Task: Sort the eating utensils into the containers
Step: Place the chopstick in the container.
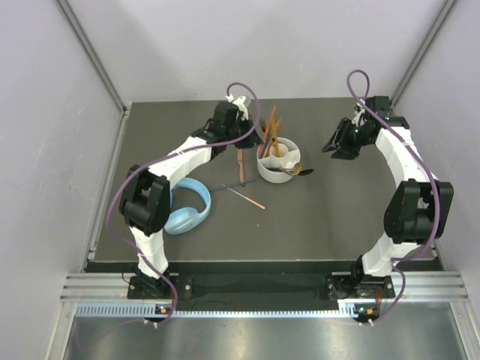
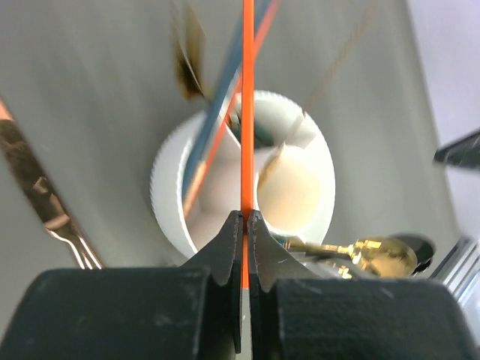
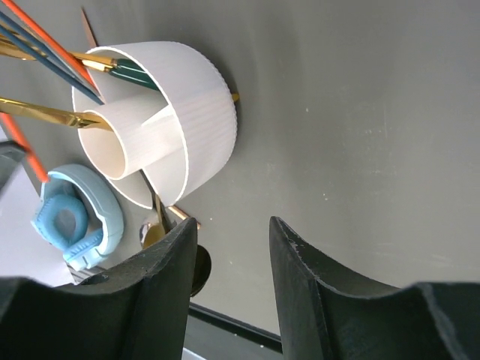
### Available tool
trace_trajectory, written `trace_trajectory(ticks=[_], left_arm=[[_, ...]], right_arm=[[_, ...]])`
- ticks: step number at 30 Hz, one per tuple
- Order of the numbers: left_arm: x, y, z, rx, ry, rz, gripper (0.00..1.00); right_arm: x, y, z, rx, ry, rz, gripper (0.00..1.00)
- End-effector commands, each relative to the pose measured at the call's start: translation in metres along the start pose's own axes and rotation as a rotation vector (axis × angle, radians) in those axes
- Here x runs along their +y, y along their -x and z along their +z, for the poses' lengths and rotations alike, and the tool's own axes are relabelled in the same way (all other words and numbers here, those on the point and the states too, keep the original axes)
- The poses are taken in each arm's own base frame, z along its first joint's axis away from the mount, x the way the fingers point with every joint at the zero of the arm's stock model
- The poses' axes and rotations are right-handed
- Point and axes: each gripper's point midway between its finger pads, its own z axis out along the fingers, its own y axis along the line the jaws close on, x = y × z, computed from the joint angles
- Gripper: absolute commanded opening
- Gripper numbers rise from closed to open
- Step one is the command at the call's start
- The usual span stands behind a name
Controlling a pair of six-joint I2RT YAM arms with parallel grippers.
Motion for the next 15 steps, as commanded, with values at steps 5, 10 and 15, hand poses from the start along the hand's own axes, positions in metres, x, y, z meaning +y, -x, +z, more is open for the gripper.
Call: trace_trajectory(ticks=[5, 10, 15], left_arm=[[-0.033, 0.012, -0.007, -0.081, -0.044, 0.14, 0.0], [-0.027, 0.003, 0.002, -0.073, -0.016, 0.163, 0.0], [-0.01, -0.002, 0.017, -0.073, 0.028, 0.201, 0.0]], right_arm=[[0.007, 0.002, -0.009, -0.023, 0.021, -0.057, 0.44], [0.004, -0.006, -0.013, -0.021, 0.019, -0.064, 0.44], [0.0, -0.015, -0.012, -0.008, 0.014, -0.061, 0.44]])
